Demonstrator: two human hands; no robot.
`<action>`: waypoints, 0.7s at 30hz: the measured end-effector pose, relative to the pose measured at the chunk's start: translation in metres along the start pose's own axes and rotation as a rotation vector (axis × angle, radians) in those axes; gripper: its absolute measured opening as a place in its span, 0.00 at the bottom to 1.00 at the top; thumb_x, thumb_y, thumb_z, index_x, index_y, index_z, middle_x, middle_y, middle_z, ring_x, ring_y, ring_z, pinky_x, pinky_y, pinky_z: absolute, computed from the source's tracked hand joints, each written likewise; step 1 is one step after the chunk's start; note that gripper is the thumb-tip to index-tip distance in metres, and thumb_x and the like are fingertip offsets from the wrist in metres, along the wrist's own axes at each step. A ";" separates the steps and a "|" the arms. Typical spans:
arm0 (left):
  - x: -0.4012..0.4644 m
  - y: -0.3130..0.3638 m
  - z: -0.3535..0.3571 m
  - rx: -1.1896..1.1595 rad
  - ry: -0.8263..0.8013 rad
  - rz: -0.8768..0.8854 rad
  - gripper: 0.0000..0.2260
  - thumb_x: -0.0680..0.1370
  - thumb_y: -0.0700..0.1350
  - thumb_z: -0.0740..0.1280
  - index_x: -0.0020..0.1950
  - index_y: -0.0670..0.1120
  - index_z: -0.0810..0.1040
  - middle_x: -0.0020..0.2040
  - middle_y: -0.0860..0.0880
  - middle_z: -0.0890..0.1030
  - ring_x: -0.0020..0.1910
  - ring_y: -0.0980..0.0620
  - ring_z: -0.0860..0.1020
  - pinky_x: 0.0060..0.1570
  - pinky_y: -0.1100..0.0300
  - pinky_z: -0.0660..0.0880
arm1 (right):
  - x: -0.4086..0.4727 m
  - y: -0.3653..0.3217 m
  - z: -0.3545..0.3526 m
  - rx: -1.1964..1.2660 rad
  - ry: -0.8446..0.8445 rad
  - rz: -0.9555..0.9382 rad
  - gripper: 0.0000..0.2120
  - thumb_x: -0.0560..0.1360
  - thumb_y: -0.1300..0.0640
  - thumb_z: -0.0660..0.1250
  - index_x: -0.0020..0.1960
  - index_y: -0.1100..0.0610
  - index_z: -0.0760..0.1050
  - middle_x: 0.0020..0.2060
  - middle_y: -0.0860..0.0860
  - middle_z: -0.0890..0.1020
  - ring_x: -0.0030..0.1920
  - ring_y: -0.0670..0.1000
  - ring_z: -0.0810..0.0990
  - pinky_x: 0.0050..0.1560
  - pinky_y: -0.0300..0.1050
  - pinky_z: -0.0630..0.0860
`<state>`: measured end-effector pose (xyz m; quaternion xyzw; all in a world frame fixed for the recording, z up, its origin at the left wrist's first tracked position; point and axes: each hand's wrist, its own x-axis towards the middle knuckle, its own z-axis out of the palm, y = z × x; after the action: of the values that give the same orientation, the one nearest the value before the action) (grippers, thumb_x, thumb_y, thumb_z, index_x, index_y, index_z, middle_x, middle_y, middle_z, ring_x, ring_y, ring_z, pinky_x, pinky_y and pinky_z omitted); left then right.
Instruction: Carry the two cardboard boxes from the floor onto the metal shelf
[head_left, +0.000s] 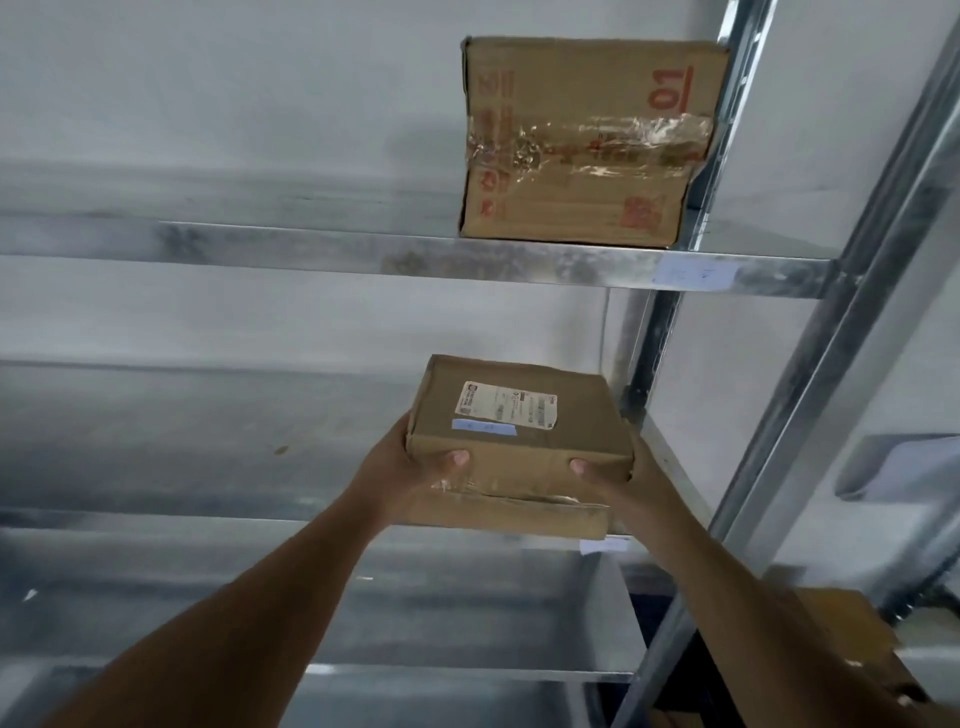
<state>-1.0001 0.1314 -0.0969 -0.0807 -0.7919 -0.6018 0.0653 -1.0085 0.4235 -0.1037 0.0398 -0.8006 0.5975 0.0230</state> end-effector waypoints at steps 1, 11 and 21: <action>0.005 -0.009 0.001 0.016 -0.003 -0.018 0.22 0.71 0.46 0.79 0.63 0.56 0.82 0.56 0.59 0.89 0.55 0.57 0.88 0.58 0.49 0.84 | 0.006 0.010 0.004 -0.008 -0.015 0.006 0.31 0.74 0.49 0.79 0.71 0.41 0.68 0.60 0.43 0.82 0.60 0.48 0.83 0.56 0.41 0.83; 0.035 -0.065 0.007 0.207 0.034 -0.050 0.30 0.67 0.52 0.82 0.68 0.56 0.78 0.57 0.63 0.87 0.58 0.60 0.85 0.61 0.55 0.81 | 0.042 0.031 0.022 0.045 -0.055 -0.045 0.28 0.77 0.59 0.76 0.73 0.52 0.70 0.62 0.51 0.83 0.64 0.53 0.82 0.60 0.46 0.84; 0.053 -0.078 0.004 0.272 0.050 -0.146 0.37 0.60 0.62 0.80 0.68 0.53 0.78 0.58 0.53 0.88 0.58 0.50 0.86 0.63 0.46 0.80 | 0.054 0.037 0.020 -0.017 -0.017 -0.028 0.25 0.78 0.63 0.74 0.70 0.51 0.70 0.55 0.45 0.82 0.57 0.48 0.82 0.44 0.30 0.79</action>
<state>-1.0685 0.1175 -0.1609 0.0017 -0.8679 -0.4940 0.0515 -1.0652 0.4123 -0.1402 0.0558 -0.8052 0.5898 0.0250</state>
